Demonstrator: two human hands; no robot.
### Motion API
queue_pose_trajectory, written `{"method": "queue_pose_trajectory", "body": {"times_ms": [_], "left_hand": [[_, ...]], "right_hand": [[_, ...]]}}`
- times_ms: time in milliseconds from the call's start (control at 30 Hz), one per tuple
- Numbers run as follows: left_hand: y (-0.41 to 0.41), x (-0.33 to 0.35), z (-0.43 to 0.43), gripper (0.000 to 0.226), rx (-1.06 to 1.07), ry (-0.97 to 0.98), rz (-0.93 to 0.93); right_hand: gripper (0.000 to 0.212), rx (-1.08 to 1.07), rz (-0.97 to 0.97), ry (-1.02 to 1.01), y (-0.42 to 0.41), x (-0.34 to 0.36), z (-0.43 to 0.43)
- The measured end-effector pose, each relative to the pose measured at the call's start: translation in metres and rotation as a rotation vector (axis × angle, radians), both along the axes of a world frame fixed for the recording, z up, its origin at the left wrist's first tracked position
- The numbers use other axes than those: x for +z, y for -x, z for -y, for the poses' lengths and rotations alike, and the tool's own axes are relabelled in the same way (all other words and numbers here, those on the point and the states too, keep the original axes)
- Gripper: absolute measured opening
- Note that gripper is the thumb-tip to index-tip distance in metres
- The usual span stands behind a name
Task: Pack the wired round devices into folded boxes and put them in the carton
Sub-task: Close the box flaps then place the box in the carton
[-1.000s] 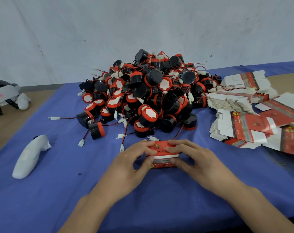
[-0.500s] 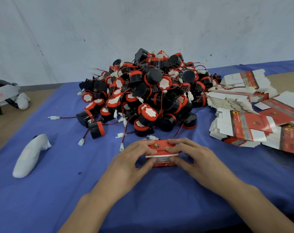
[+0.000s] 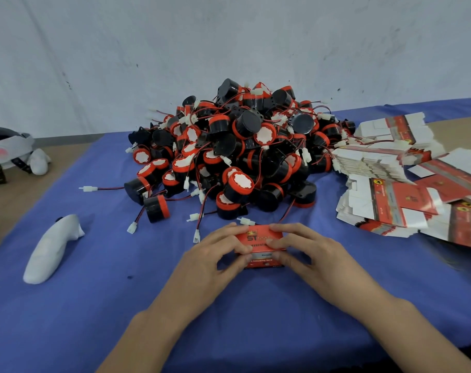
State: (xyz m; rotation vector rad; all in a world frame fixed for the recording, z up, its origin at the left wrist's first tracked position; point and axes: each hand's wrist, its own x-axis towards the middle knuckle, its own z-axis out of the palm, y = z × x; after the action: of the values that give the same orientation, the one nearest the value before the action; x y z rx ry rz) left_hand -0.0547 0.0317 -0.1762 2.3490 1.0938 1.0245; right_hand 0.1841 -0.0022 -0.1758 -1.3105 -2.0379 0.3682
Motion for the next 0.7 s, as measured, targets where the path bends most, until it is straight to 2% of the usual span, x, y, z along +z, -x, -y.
{"method": "queue_pose_trajectory", "body": {"times_ms": [200, 333, 500, 633, 700], "left_hand": [[0.0, -0.003, -0.001, 0.03, -0.004, -0.026, 0.011], [-0.002, -0.003, 0.001, 0.013, 0.006, -0.059, -0.022], [-0.01, -0.004, 0.003, 0.032, 0.016, -0.118, -0.128], [-0.011, -0.002, 0.0, 0.026, -0.003, -0.068, -0.066], [-0.011, -0.001, -0.001, 0.016, -0.027, 0.044, 0.028]], "right_hand": [[0.033, 0.001, -0.041, 0.016, 0.001, -0.002, 0.0], [0.025, 0.007, -0.053, 0.029, 0.001, -0.002, -0.001], [0.024, 0.02, -0.027, 0.063, 0.001, -0.002, -0.004], [0.017, 0.032, -0.059, 0.089, 0.0, -0.002, -0.007], [0.014, 0.042, -0.112, 0.126, 0.0, -0.002, -0.008]]}}
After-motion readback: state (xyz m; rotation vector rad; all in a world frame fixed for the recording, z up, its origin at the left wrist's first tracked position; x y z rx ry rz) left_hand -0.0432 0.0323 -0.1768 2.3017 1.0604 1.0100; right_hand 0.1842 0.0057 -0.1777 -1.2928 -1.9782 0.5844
